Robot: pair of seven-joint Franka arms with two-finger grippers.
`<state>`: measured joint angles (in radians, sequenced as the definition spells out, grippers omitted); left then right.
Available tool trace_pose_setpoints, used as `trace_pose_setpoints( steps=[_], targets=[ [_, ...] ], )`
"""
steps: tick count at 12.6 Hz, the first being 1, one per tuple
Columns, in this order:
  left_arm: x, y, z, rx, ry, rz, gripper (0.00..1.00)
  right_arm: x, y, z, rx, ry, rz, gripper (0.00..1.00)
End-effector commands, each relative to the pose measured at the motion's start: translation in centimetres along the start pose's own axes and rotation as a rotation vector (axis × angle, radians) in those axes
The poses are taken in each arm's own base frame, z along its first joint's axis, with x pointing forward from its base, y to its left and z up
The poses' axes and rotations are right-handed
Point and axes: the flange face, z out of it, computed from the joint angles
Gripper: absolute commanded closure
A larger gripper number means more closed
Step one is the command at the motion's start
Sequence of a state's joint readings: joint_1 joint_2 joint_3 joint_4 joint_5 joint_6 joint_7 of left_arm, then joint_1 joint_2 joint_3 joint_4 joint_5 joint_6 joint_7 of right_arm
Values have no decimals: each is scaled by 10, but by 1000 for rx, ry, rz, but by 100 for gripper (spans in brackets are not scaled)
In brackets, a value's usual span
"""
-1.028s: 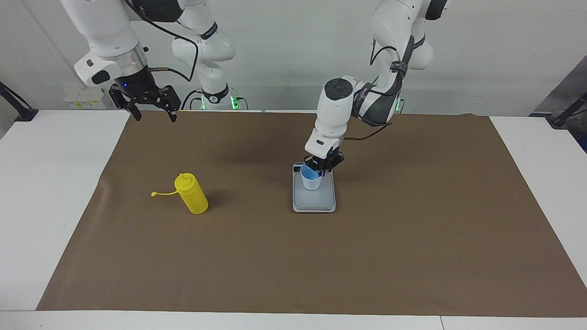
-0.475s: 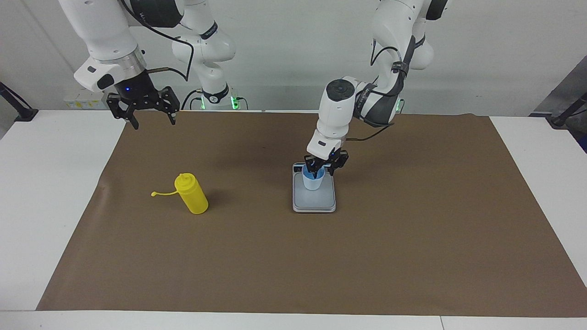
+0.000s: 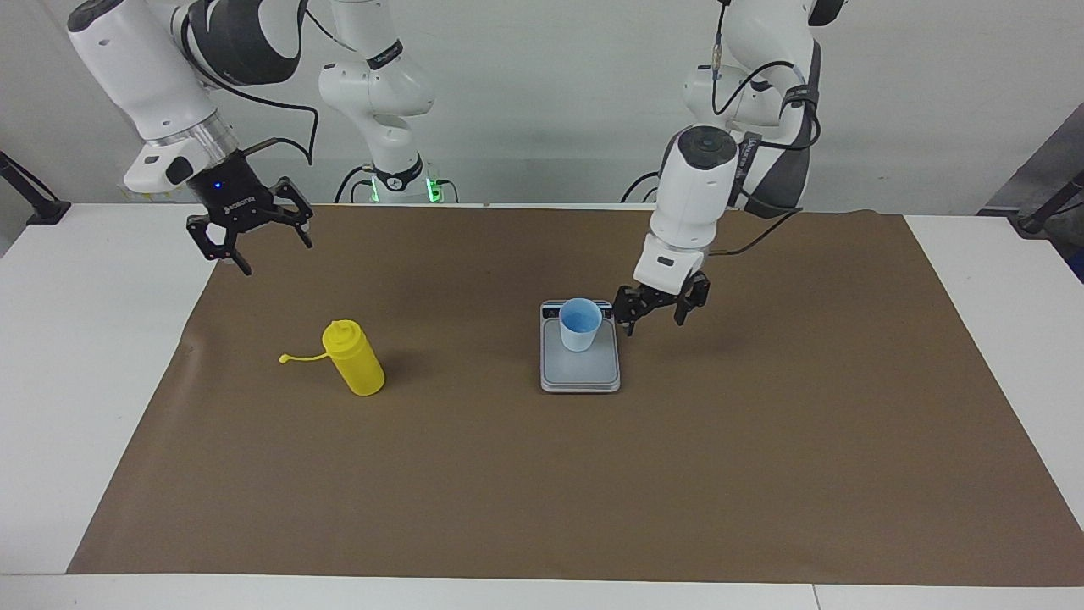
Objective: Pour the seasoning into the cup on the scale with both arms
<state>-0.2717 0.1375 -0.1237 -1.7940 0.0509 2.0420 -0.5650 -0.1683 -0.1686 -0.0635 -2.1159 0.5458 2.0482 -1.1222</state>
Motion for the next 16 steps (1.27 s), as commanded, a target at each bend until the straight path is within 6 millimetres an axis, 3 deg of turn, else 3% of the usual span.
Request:
trace_pose_setpoints(
  steps=[1, 5, 8, 12, 16],
  targets=[
    [4, -37, -31, 29, -13, 57, 0, -28, 1, 22, 54, 101, -56, 0],
    [14, -113, -68, 12, -50, 149, 0, -60, 30, 64, 119, 197, -127, 0],
    [15, -151, -85, 30, -91, 252, 0, -73, 39, 91, 151, 263, -134, 0],
    [34, -170, -123, 49, -130, 320, 0, -82, 51, 134, 149, 361, -175, 0],
    [31, -173, -113, 30, -135, 267, 0, -100, 57, 194, 179, 456, -163, 0]
  ],
)
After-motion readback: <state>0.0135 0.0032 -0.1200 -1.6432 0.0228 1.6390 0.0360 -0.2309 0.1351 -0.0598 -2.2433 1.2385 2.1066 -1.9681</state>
